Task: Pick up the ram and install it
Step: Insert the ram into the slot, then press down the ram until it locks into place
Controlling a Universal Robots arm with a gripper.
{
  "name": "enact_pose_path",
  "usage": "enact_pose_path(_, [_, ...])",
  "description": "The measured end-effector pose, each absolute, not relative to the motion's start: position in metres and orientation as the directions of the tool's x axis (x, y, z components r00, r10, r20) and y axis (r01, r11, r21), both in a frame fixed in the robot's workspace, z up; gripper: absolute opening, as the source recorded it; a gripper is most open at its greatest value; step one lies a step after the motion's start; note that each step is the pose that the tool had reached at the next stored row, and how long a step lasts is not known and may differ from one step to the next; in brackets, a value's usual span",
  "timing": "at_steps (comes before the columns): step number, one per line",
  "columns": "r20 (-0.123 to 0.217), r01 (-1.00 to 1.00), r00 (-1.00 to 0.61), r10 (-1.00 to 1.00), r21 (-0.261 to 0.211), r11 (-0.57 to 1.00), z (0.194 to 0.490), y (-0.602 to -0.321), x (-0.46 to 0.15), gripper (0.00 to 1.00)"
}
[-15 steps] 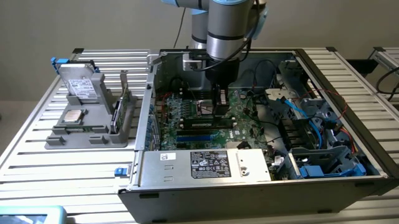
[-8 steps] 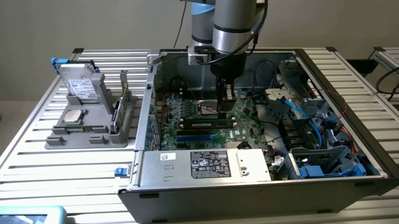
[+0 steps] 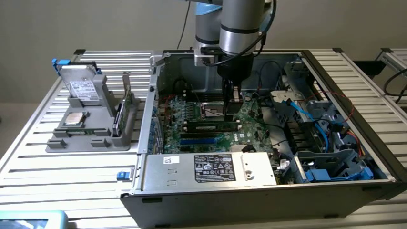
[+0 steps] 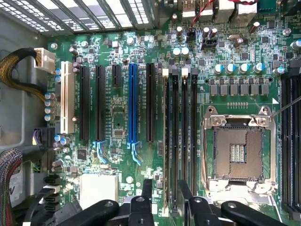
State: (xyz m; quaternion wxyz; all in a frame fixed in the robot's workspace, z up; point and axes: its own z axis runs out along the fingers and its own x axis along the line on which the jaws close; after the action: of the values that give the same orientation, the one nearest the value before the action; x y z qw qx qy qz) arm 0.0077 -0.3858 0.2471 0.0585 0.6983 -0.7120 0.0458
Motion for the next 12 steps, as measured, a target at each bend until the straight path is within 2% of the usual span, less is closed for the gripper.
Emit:
enact_pose_path(8, [0.147,-1.000,-0.018,-0.989,0.016,0.021,0.2471,-0.3858,0.0077,0.33])
enact_pose_path(9, [0.147,-1.000,-0.018,-0.989,0.016,0.021,0.2471,-0.3858,0.0077,0.26])
enact_pose_path(10, [0.147,-1.000,-0.018,-0.989,0.016,0.021,0.2471,-0.3859,0.0077,0.26])
enact_pose_path(11, [0.147,-1.000,-0.018,-0.989,0.016,0.021,0.2471,-0.3858,0.0077,0.14])
enact_pose_path(12, [0.147,-1.000,-0.018,-0.989,0.016,0.021,0.2471,-0.3858,0.0077,0.14])
